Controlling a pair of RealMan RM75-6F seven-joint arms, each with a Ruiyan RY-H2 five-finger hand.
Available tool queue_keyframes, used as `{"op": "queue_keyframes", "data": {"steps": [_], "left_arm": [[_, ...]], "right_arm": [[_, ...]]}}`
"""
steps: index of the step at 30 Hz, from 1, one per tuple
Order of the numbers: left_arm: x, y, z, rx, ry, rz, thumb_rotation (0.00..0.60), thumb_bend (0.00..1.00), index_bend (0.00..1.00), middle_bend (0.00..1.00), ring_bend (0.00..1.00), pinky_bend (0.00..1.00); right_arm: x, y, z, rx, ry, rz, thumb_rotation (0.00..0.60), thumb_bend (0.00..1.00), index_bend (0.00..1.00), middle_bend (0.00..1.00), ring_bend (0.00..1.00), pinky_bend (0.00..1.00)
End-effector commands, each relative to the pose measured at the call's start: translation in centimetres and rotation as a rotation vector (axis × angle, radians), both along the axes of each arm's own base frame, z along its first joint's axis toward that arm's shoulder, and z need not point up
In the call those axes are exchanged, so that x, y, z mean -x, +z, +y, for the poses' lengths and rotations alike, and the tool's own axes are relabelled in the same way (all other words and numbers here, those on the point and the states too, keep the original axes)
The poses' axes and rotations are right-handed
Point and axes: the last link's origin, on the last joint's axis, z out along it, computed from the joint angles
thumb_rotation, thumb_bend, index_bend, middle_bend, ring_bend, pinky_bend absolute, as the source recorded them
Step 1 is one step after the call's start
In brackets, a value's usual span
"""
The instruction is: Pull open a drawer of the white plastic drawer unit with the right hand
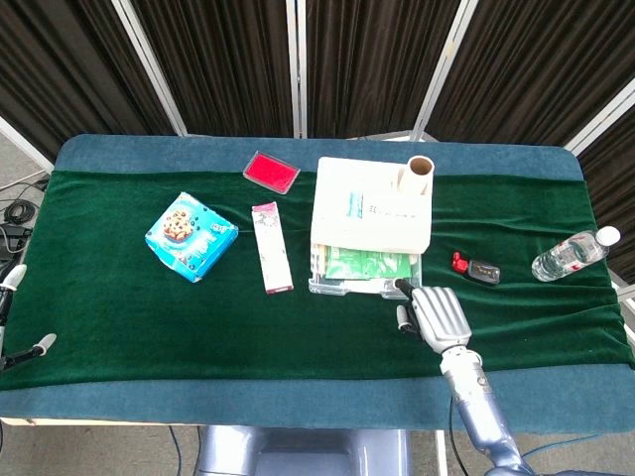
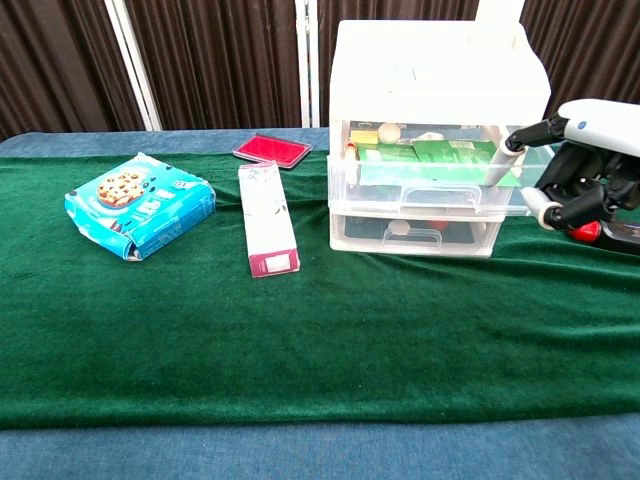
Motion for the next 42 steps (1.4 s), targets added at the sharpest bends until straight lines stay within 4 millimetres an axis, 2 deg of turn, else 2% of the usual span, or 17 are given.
{"op": "queue_keyframes", "data": {"steps": [1,25,31,35,39,42], "left_arm": [[0.0,0.0,0.0,0.001,0.0,0.0,0.6,0.0,0.0,0.0,0.0,0.0],[-0.1,-0.1,-0.1,0.004,-0.004,0.003,0.6,0.0,0.0,0.0,0.0,0.0],[-0.1,0.0,-0.1,0.001,-0.004,0.0,0.6,0.0,0.0,0.0,0.0,0.0],[-0.1,0.0,-0.1,0.0,-0.004,-0.001,0.6,0.0,0.0,0.0,0.0,0.0],[-0.1,0.1,-0.1,-0.006,-0.008,-0.004,0.6,0.0,0.0,0.0,0.0,0.0],[-0.1,0.1,-0.1,-0.009,-0.011,-0.005,0.6,0.0,0.0,0.0,0.0,0.0]], "right_arm": [[0.2,0.2,0.6,-0.004,-0.003,-0.003,0.6,0.55,0.38,0.88,0.92,0.74],[0.5,1.3,2.3,0.0,0.008,-0.007,0.6,0.55,0.39,0.88,0.92,0.74],[0.4,1.8,2.3,0.026,0.021,-0.021,0.6,0.54,0.35,0.88,0.92,0.74],[0.4,2.7,2.4,0.095,0.068,-0.024,0.6,0.53,0.3,0.85,0.89,0.72],[1.2,4.4,3.0,0.229,0.141,-0.021,0.6,0.51,0.29,0.8,0.85,0.68],[2.1,5.3,3.7,0.291,0.175,-0.023,0.6,0.49,0.27,0.69,0.76,0.59]]}}
